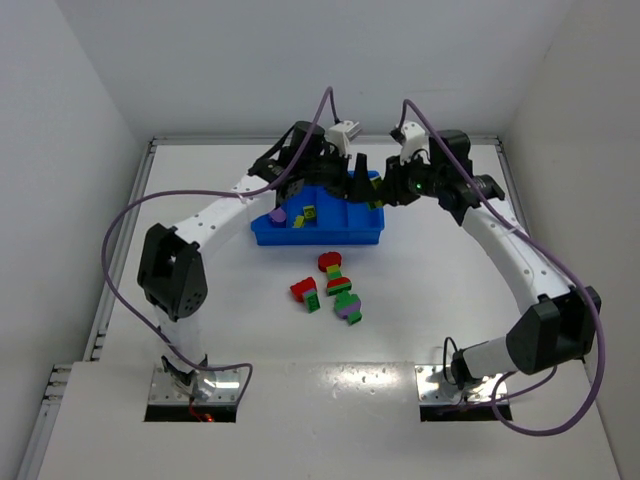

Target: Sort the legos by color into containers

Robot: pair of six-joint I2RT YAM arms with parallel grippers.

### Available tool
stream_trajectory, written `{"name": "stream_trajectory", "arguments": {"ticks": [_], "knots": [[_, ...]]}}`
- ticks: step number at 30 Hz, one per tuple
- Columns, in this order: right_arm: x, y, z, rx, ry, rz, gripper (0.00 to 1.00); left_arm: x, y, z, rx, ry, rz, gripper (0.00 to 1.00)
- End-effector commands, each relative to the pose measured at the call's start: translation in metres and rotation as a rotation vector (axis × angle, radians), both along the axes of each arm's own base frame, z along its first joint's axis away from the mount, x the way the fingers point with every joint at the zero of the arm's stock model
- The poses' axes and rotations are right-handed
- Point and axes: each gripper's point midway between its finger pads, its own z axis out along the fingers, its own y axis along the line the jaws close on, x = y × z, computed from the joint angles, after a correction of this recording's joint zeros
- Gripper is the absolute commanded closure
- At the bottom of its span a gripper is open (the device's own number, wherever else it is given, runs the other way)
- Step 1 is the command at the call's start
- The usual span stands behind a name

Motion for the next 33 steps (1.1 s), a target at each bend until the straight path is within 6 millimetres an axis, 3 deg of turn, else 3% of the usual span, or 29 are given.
{"name": "stream_trajectory", "arguments": {"ticks": [1,2,12,20,28,33], "knots": [[-0.001,0.000,0.018,0.002,-0.075,-0.003,1.00,0.000,-0.006,0.005,-0.020,-0.009,-0.002,0.21],[-0.001,-0.002,0.018,-0.003,-0.076,-0.011,1.00,0.001,-0.006,-0.004,-0.005,0.005,0.007,0.21],[-0.011,-0.006,0.022,-0.025,-0.101,0.007,1.00,0.001,-0.008,-0.025,0.016,0.037,-0.014,0.36],[-0.038,-0.002,0.009,-0.029,-0.061,0.106,1.00,-0.006,-0.020,-0.031,0.012,0.055,-0.060,0.39],[-0.053,0.000,-0.003,-0.013,-0.031,0.138,1.00,-0.022,-0.031,-0.025,-0.001,0.022,-0.151,0.68],[-0.063,-0.002,-0.008,0.001,-0.003,0.124,1.00,-0.030,-0.027,-0.024,0.008,0.012,-0.189,0.96]]}}
